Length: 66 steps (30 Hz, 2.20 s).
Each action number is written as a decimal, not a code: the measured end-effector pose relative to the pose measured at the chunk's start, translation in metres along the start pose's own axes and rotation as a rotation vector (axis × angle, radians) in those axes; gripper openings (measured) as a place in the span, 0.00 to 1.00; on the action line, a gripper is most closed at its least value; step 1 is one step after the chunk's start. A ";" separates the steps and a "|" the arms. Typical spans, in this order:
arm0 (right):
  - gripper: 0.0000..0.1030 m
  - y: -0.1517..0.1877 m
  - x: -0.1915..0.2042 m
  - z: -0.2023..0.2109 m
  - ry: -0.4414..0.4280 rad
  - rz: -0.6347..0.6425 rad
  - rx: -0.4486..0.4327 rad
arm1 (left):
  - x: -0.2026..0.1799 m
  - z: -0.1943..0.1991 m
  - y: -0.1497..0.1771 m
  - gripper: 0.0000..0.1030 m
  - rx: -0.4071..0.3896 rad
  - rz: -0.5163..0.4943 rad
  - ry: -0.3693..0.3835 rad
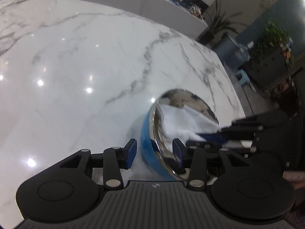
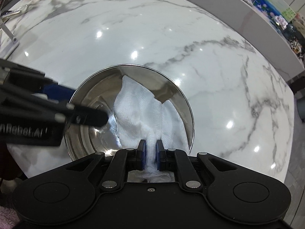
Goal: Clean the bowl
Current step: 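Lift the bowl with the left gripper while the right gripper pushes the cloth inside, then hold the bowl tilted with the left gripper while the right gripper wipes its inside with the cloth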
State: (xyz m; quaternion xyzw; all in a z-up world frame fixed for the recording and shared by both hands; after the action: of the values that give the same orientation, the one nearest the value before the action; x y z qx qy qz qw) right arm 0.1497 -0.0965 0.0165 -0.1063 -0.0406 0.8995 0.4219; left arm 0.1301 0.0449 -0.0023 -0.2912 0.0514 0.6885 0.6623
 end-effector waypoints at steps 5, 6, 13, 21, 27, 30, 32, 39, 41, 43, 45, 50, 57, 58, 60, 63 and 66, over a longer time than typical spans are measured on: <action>0.08 -0.003 0.003 -0.002 -0.006 -0.005 0.005 | -0.006 -0.002 0.003 0.28 0.010 -0.046 -0.028; 0.08 -0.003 0.003 -0.001 -0.009 -0.007 0.007 | -0.005 -0.001 0.002 0.27 0.006 -0.043 -0.029; 0.09 -0.005 0.003 0.000 -0.172 -0.071 0.039 | -0.008 0.001 0.000 0.15 -0.035 -0.046 -0.064; 0.09 -0.003 0.009 -0.003 -0.382 -0.114 0.086 | -0.012 0.001 0.000 0.07 -0.056 -0.071 -0.121; 0.08 -0.006 0.023 -0.001 -0.200 0.046 0.086 | -0.011 -0.001 -0.001 0.07 -0.050 -0.085 -0.139; 0.08 -0.005 0.038 0.002 -0.007 0.179 0.060 | -0.010 -0.001 0.000 0.07 -0.047 -0.086 -0.141; 0.08 -0.002 0.045 0.001 0.056 0.229 0.051 | -0.011 -0.001 0.000 0.08 -0.048 -0.087 -0.134; 0.08 -0.001 0.025 -0.001 -0.029 0.125 0.051 | -0.008 -0.005 0.001 0.14 0.010 -0.064 -0.091; 0.08 -0.004 0.021 -0.003 -0.057 0.093 0.050 | -0.008 -0.008 0.002 0.16 0.041 -0.073 -0.091; 0.08 -0.005 0.021 -0.005 -0.067 0.083 0.048 | -0.009 -0.010 0.004 0.19 0.069 -0.082 -0.089; 0.08 -0.004 0.021 -0.005 -0.068 0.084 0.046 | -0.009 -0.011 0.006 0.20 0.090 -0.091 -0.084; 0.08 -0.002 0.019 -0.007 -0.079 0.082 0.040 | -0.010 -0.011 0.008 0.21 0.105 -0.104 -0.085; 0.09 -0.003 0.008 -0.006 -0.196 -0.005 0.052 | -0.008 -0.011 0.005 0.11 0.064 -0.085 -0.103; 0.09 -0.003 0.007 -0.006 -0.238 -0.024 0.055 | -0.008 -0.011 0.004 0.09 0.060 -0.082 -0.103; 0.09 -0.004 0.007 -0.006 -0.320 -0.057 0.061 | -0.008 -0.011 0.003 0.09 0.055 -0.077 -0.102; 0.09 -0.003 0.011 -0.007 -0.342 -0.046 0.066 | -0.009 -0.011 0.003 0.09 0.049 -0.076 -0.102; 0.09 -0.002 0.016 -0.009 -0.310 0.003 0.067 | -0.010 -0.011 0.003 0.09 0.045 -0.087 -0.107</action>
State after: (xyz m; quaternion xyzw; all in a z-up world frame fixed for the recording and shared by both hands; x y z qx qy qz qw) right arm 0.1432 -0.0834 0.0059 0.0480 -0.0751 0.9065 0.4128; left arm 0.1301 0.0309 -0.0073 -0.2410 0.0186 0.6725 0.6995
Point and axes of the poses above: each gripper's, at about its wrist camera, not at the fingertips, and z roughly against the way its jaws point, x to its left, y to its underside, the point moved 2 cm from there along -z, roughly the way its jaws point, and after that the axes turned 8 degrees about x, right-handed, at the moved point
